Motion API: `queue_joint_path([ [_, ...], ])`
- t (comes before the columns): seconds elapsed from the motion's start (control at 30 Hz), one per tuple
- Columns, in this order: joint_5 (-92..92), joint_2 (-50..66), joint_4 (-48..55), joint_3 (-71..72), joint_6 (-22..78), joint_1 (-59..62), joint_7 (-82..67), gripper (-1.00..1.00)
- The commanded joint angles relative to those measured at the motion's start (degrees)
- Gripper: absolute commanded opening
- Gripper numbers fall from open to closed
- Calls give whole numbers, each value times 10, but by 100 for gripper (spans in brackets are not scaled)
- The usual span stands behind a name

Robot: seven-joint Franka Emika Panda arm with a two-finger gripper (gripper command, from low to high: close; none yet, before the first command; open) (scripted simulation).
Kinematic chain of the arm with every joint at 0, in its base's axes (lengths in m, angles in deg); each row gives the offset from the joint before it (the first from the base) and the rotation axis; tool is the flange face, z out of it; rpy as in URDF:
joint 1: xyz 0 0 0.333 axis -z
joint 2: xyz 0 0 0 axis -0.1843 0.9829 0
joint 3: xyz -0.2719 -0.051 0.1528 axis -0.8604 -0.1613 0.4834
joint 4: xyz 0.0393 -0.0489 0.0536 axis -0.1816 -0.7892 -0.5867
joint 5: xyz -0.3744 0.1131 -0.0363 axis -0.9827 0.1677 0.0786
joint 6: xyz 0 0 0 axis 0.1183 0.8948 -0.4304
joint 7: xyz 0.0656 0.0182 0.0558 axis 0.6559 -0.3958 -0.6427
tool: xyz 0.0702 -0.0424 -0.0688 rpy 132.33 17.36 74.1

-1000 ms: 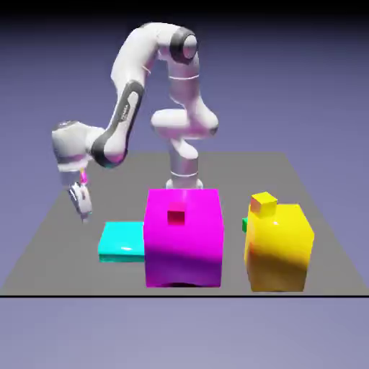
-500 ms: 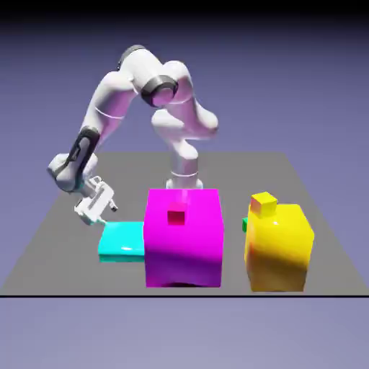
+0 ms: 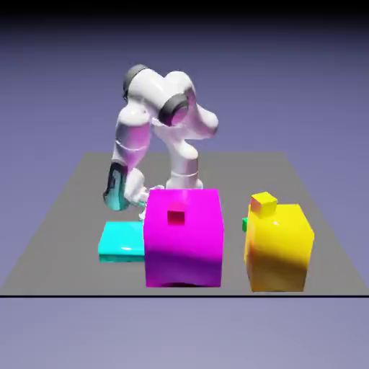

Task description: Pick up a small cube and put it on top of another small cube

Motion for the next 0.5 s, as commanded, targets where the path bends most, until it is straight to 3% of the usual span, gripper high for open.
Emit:
queue_joint_path([
  [0.0, 25, -1, -19, 6, 13, -13, -2, 0],
  [0.13, 92, -13, -52, -11, 33, -61, -36, 0],
  [0.37, 233, 12, -28, 116, 26, -76, -28, 0],
  [0.4, 233, 12, -28, 116, 26, -76, -28, -100],
  [0.47, 210, 8, -32, 96, 27, -73, -29, -100],
])
